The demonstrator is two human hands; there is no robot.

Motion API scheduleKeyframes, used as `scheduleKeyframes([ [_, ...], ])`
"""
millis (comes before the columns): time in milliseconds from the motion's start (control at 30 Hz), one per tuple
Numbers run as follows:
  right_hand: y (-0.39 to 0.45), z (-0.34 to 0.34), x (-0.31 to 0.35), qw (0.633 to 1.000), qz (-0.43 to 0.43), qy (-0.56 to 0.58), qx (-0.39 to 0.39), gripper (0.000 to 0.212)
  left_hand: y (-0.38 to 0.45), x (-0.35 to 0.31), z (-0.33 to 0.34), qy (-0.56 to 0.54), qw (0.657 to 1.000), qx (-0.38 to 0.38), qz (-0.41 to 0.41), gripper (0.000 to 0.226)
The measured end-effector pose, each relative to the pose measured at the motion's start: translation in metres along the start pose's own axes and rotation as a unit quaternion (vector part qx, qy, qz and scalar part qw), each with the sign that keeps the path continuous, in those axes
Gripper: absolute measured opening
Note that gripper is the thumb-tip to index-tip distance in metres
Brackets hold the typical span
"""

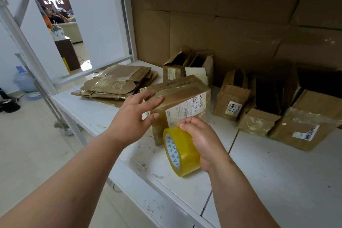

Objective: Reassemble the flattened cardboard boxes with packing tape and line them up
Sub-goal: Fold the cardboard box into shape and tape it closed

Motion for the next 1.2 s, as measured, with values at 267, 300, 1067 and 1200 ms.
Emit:
scheduleKeyframes([
  [267, 0.012, 0.016, 0.008, 1.0, -0.008, -0.008, -0.002, 0.019, 0.005, 0.008, -0.008, -0.014, 0.995, 0.1, 0.018, 0.054],
  [300, 0.013, 0.017, 0.008, 1.0, -0.009, -0.011, -0.003, 0.02, 0.006, 0.008, -0.01, -0.02, 0.995, 0.096, 0.017, 0.054],
  [1067, 0.008, 0.014, 0.005, 0.997, -0.066, -0.035, 0.023, 0.017, -0.026, -0.036, 0.005, -0.012, 0.995, -0.09, 0.034, 0.013],
  [1200, 0.003, 0.011, 0.008, 0.996, -0.076, -0.037, 0.031, 0.013, -0.026, -0.034, 0.007, -0.033, 0.995, -0.095, -0.005, 0.027],
])
Point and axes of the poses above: each hand's wrist, its own y-axis towards the middle knuckle, its own z-axis out of the palm, x = y × z, the point moved 8 cm from there along y, towards the middle knuckle, and after that the axes turned 8 degrees about -y, right-handed, at the moved point
